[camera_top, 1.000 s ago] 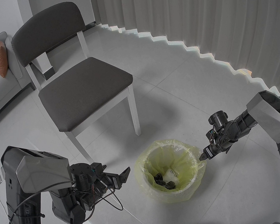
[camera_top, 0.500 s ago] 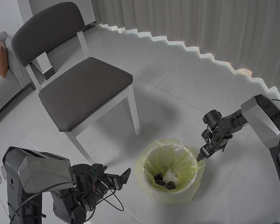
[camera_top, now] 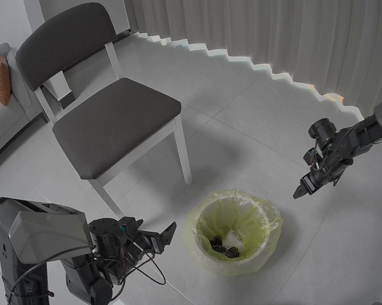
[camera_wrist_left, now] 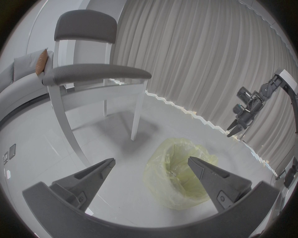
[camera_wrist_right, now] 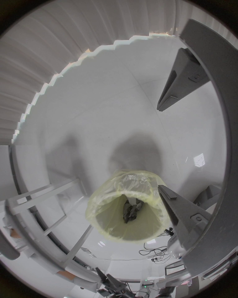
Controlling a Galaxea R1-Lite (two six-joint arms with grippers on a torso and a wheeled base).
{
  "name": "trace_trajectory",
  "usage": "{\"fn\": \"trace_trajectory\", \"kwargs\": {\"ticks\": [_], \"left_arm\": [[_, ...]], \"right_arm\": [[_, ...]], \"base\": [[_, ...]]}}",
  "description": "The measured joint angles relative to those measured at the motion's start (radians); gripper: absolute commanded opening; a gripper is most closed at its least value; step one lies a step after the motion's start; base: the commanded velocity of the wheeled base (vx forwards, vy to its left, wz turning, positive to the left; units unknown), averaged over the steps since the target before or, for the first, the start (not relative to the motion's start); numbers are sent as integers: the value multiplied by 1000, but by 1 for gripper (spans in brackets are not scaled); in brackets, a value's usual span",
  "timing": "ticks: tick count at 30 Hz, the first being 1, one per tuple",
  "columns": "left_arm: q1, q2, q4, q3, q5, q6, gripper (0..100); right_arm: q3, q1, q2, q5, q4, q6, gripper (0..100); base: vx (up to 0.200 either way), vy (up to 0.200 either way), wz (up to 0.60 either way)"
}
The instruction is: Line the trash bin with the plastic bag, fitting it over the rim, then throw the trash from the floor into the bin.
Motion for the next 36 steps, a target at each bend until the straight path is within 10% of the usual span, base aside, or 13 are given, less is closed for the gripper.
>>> {"fn": "trace_trajectory", "kwargs": {"ticks": [26,36], "left_arm": [[155,-618,59,320,2,-1,100],[212,-993,370,398,5,2,100]], "right_arm": [[840,-27,-1237,27,-330,125,100],[1027,-42,-1662,36,-227,176,100]], "base": [[0,0,0],[0,0,0]]}}
